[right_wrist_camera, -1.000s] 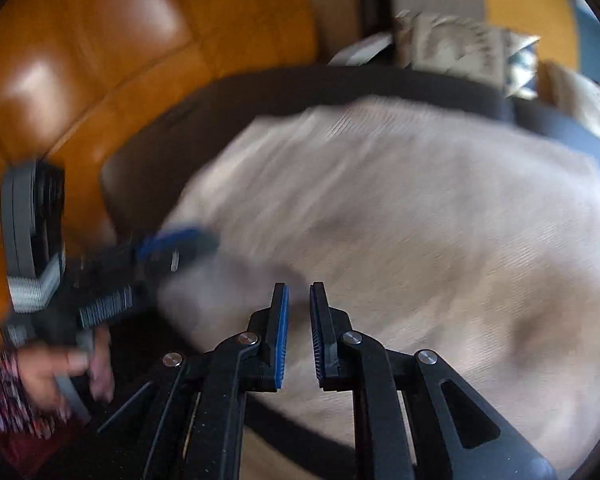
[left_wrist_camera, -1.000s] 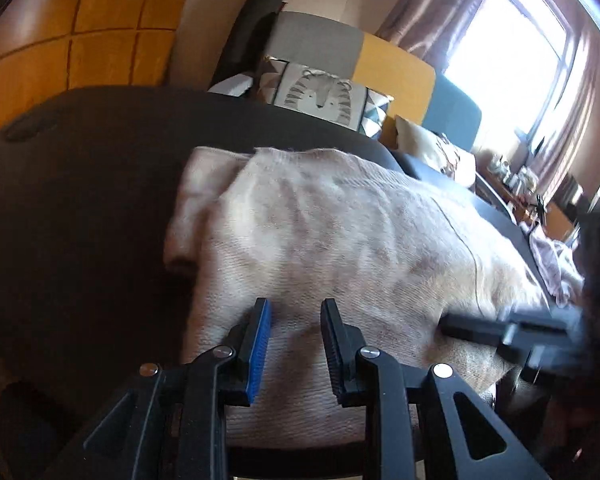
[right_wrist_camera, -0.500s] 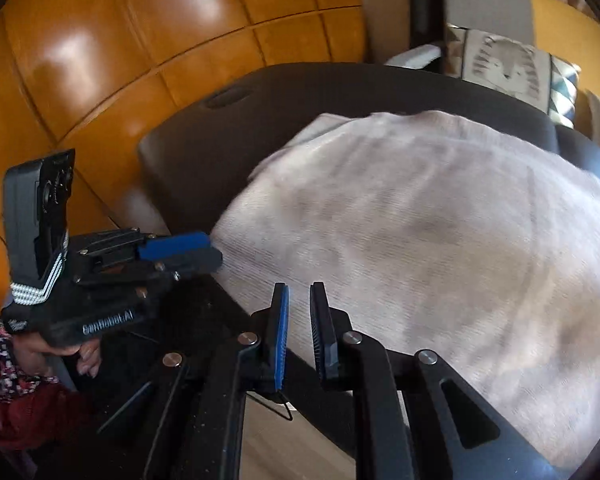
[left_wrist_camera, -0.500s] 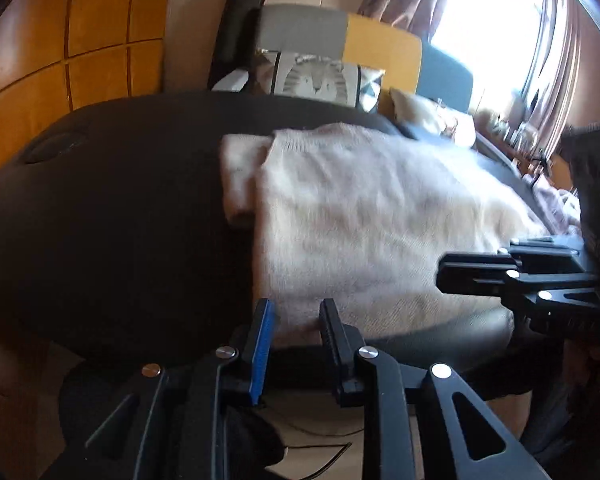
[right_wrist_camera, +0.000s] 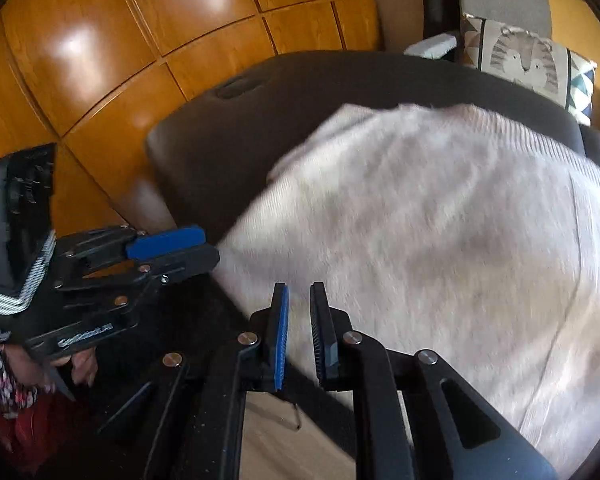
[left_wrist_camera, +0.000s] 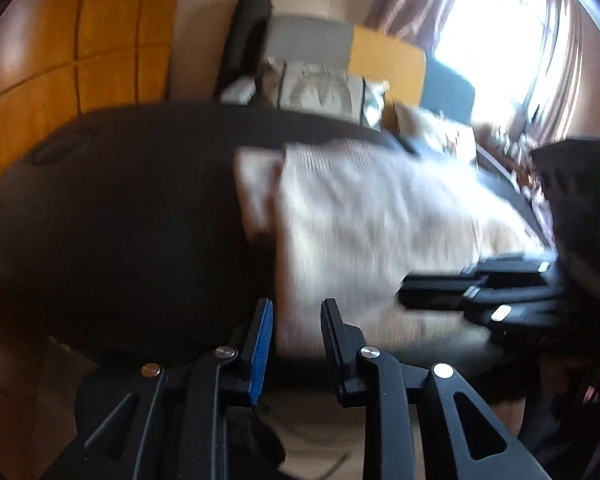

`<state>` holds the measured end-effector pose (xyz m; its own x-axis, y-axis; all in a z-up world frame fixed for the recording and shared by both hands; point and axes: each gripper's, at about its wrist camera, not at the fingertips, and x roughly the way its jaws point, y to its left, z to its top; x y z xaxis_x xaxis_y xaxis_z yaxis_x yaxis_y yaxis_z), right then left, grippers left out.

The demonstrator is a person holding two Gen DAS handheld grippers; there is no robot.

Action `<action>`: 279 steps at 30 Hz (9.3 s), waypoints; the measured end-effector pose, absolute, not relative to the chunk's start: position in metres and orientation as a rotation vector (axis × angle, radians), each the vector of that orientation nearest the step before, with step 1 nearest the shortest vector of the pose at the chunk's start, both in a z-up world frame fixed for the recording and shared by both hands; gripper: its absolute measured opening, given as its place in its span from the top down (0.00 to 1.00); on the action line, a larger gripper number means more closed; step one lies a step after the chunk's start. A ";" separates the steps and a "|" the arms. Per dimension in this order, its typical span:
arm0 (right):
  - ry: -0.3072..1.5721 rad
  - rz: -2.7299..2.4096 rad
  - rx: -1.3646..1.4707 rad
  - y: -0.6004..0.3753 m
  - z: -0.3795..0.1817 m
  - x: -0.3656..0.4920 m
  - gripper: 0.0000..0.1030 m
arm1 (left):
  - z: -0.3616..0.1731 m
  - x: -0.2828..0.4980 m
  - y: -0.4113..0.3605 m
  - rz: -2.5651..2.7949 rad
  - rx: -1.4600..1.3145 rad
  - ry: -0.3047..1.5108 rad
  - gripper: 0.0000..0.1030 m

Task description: Fold clothes

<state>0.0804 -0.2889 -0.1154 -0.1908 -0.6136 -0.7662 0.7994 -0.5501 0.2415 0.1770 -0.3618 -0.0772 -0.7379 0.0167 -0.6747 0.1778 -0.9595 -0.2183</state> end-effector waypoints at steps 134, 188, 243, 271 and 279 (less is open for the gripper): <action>-0.919 -2.150 1.319 0.125 -0.157 -0.056 0.50 | -0.056 0.055 -0.456 -2.677 1.157 0.934 0.73; -0.647 -1.954 1.407 0.094 -0.151 -0.067 0.23 | -0.161 0.074 -0.490 -2.547 1.690 1.698 0.49; -0.574 -1.911 1.342 0.066 -0.149 -0.075 0.28 | -0.166 0.055 -0.453 -2.600 1.710 1.652 0.51; -0.689 -1.860 1.398 0.055 -0.165 -0.083 0.77 | -0.169 0.063 -0.441 -2.611 1.650 1.440 0.80; -0.673 -2.034 1.455 0.040 -0.150 -0.075 0.80 | -0.161 0.065 -0.430 -2.635 1.587 1.322 0.83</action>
